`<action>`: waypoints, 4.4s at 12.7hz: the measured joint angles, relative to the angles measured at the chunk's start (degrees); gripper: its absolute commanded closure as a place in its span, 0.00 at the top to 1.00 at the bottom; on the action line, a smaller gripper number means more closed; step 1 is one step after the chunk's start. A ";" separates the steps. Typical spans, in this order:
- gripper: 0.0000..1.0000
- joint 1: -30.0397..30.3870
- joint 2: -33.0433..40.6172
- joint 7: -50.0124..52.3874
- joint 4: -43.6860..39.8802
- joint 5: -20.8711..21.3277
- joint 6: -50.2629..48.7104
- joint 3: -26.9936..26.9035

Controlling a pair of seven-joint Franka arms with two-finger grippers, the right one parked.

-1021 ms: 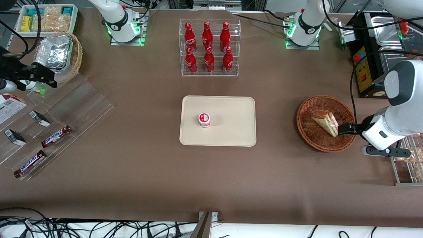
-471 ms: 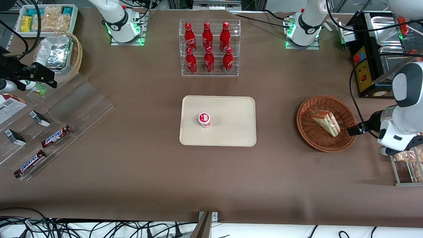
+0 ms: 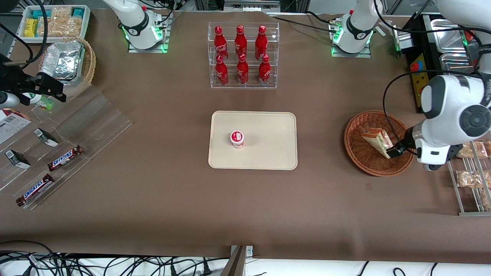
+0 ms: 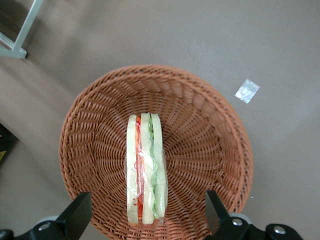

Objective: Place sandwich from basket to tray
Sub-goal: 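Lower the open left gripper over the sandwich in the wicker basket, then close the left gripper on the wrapped sandwich standing on its edge, then lift the sandwich out of the basket with the left gripper, then carry the sandwich over the cream tray beside the red cup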

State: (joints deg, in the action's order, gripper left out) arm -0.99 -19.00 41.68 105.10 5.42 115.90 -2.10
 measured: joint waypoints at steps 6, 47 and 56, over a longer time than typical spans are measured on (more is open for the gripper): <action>1.00 -0.22 1.93 3.82 13.14 6.31 11.65 3.10; 0.36 -1.93 7.84 -10.73 -0.67 -2.26 -4.46 28.13; 0.36 -12.76 -6.40 7.14 -0.52 10.85 10.14 29.30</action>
State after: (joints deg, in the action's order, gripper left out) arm -13.75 -25.40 48.82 104.58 16.27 126.05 27.20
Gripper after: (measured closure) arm 0.643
